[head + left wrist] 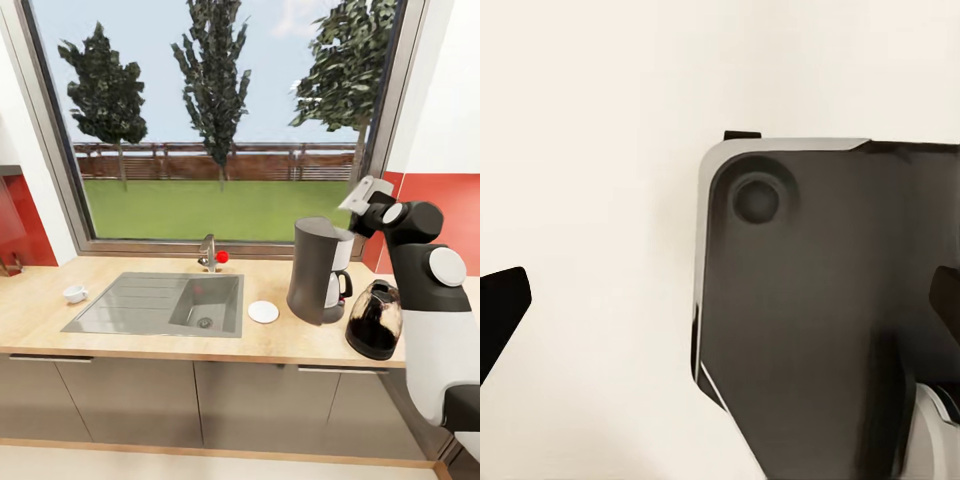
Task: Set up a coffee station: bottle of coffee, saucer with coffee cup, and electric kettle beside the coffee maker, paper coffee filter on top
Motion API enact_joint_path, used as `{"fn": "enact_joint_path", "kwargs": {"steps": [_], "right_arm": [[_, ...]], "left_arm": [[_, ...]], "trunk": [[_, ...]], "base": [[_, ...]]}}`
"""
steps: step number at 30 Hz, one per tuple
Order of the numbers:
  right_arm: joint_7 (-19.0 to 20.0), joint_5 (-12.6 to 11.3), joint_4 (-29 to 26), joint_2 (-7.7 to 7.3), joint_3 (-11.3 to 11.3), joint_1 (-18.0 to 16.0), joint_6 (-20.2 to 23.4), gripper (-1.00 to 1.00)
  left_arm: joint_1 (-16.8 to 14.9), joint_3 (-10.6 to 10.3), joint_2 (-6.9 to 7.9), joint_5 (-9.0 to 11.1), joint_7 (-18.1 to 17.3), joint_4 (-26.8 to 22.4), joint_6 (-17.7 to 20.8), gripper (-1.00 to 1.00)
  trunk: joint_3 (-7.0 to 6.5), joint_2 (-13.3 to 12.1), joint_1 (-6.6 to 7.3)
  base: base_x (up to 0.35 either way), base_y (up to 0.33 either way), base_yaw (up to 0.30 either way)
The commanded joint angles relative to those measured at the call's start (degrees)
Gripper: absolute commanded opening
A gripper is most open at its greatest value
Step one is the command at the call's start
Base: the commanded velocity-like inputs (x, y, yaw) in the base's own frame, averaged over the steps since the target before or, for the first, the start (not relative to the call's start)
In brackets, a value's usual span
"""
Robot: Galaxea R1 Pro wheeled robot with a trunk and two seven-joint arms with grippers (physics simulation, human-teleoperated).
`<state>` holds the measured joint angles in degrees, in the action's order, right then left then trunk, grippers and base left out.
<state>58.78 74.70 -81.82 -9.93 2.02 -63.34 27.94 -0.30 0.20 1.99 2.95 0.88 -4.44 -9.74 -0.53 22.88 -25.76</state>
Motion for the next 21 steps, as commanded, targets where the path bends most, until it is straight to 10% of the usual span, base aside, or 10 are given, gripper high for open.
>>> {"fn": "enact_joint_path", "kwargs": {"steps": [1,21], "right_arm": [[-0.04,0.34,-0.38,-0.13,-0.02,-0.06,0.77,-1.00],[-3.07,5.40,4.12,-0.26,0.10,-5.22,-0.24,-1.00]], "left_arm": [[-0.03,-0.03,0.01,0.31,0.05,0.05,-0.19,1.00],[-0.04,-0.06,0.03,0.31,0.05,0.05,-0.19,1.00]], "trunk": [[0.03,0.04,-0.02],[0.03,0.04,-0.02]], "base": [[0.000,0.000,0.000],[0.000,0.000,0.000]]}}
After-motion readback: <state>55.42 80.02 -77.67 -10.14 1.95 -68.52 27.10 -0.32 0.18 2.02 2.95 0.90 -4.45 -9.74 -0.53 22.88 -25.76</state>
